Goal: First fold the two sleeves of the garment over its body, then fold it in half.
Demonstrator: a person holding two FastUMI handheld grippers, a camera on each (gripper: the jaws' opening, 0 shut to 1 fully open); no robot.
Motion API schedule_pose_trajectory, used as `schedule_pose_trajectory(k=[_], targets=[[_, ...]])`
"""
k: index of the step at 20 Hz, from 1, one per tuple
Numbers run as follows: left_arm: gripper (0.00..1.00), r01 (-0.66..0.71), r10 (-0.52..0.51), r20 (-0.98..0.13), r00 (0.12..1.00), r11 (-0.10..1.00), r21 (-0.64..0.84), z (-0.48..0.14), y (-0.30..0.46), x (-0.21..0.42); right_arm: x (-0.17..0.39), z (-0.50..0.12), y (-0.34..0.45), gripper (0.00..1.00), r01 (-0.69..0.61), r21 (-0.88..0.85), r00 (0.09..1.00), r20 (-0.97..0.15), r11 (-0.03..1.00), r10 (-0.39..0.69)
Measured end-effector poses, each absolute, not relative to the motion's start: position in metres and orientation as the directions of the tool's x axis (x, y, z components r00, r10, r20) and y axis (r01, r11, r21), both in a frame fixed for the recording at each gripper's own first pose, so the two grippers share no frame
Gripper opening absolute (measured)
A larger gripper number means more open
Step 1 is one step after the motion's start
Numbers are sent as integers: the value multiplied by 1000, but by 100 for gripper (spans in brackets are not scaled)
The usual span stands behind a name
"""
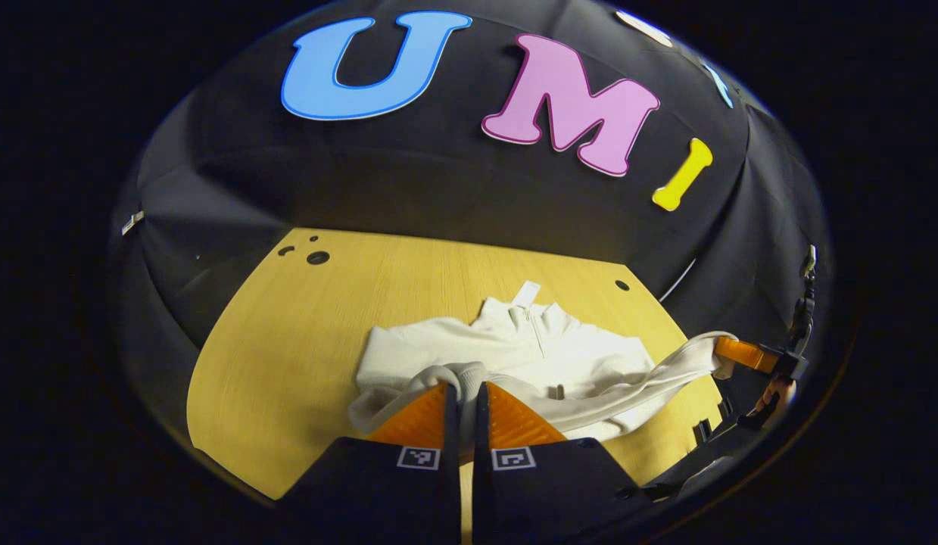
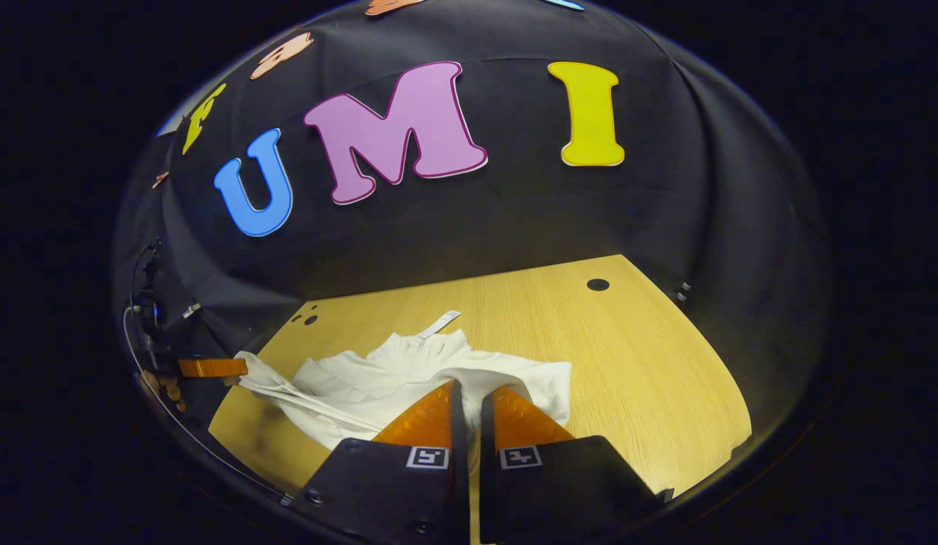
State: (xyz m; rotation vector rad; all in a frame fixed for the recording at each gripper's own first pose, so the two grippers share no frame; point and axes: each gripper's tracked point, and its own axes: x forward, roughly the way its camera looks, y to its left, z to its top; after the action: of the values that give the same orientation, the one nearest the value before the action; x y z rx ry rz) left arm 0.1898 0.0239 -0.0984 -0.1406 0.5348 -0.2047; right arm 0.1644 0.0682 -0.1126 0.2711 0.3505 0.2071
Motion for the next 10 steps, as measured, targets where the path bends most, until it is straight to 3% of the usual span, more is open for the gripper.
schedule_pose_trajectory(k=[10], targets=[[11, 110, -196, -504, 841, 975, -195, -130, 18, 302, 262, -154, 60, 10, -55, 263, 917, -368, 963, 153]])
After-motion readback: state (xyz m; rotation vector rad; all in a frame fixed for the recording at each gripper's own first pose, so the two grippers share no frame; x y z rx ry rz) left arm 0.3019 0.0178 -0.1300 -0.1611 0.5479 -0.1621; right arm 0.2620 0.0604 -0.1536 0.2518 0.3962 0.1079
